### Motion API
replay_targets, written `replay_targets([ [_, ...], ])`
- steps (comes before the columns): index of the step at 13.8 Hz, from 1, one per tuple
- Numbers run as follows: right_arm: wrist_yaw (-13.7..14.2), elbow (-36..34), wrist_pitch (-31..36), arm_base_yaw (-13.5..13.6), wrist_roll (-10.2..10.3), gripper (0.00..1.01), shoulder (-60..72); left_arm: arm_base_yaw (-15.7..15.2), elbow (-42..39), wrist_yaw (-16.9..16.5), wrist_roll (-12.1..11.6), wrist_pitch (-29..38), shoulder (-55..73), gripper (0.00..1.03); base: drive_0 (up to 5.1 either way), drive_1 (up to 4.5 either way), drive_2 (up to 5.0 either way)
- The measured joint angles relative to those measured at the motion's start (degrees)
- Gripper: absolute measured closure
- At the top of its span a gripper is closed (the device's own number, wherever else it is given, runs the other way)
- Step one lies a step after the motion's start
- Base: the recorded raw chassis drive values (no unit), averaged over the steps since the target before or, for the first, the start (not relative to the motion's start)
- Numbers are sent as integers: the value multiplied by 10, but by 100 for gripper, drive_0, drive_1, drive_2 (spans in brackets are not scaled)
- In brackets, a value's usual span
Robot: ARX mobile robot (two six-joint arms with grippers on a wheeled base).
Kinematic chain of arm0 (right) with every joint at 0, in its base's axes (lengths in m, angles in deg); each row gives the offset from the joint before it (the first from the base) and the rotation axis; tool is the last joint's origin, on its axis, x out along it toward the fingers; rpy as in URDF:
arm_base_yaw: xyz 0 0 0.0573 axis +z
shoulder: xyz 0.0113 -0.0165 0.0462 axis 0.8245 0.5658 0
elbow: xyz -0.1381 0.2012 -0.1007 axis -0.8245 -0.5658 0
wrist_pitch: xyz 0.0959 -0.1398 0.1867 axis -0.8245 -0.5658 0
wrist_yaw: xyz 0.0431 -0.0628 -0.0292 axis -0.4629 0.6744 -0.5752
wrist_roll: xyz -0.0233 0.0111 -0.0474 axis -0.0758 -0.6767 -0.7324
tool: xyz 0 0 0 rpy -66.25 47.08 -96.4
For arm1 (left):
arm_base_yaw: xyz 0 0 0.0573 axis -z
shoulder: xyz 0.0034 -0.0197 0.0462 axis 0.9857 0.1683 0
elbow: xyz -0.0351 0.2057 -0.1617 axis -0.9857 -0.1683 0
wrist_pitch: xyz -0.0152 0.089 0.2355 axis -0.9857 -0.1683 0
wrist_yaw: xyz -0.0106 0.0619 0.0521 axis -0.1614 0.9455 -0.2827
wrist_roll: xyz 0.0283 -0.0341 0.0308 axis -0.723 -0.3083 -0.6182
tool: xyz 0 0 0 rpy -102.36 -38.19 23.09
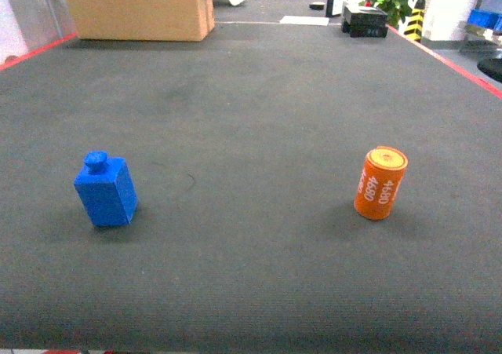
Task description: Sort blue parts and orange caps into right shelf containers
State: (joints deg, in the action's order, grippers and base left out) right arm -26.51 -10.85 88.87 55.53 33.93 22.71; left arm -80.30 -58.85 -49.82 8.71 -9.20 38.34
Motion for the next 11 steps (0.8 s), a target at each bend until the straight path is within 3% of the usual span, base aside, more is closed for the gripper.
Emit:
replay_targets([
  [11, 0, 0, -2, 0, 0, 3, 0, 0, 0, 0, 0, -2, 0, 5, 0, 0, 0],
])
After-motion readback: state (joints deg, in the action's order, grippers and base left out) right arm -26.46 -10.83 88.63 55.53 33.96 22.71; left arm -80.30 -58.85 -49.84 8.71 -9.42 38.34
